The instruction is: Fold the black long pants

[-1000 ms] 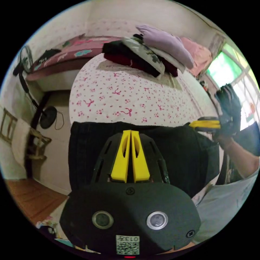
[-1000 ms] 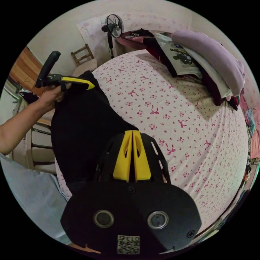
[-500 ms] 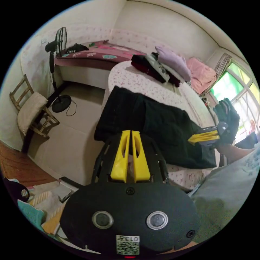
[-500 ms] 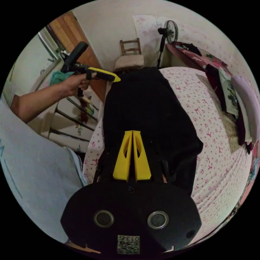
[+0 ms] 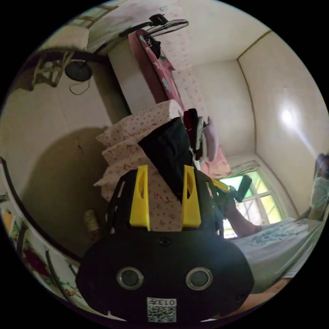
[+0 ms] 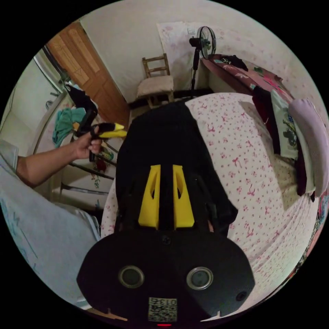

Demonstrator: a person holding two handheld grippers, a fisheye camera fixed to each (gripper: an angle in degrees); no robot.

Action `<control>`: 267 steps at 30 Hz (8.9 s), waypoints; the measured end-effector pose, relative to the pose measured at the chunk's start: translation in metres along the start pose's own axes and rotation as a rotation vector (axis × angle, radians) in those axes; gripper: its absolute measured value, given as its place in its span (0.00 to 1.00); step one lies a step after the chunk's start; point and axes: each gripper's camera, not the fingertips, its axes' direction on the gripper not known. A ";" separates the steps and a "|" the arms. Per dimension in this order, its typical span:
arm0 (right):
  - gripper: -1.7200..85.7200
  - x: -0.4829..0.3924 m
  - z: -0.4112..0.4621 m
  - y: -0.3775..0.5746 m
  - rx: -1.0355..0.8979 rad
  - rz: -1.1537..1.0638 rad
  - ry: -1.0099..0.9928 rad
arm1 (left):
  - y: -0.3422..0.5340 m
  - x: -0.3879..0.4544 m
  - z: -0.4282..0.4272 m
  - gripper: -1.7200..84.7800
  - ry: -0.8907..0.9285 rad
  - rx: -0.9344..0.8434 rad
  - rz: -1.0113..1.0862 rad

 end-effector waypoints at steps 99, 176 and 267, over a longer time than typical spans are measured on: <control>0.10 -0.049 -0.167 0.859 0.368 1.026 -0.104 | 0.485 0.263 0.529 0.14 -0.436 -0.786 1.266; 0.02 -0.195 -0.079 0.590 -0.067 0.390 0.483 | 0.358 0.255 0.541 0.02 -0.636 -0.609 1.097; 0.11 0.200 -0.320 0.883 0.556 1.031 0.385 | 0.187 0.391 0.858 0.09 0.053 -0.764 0.997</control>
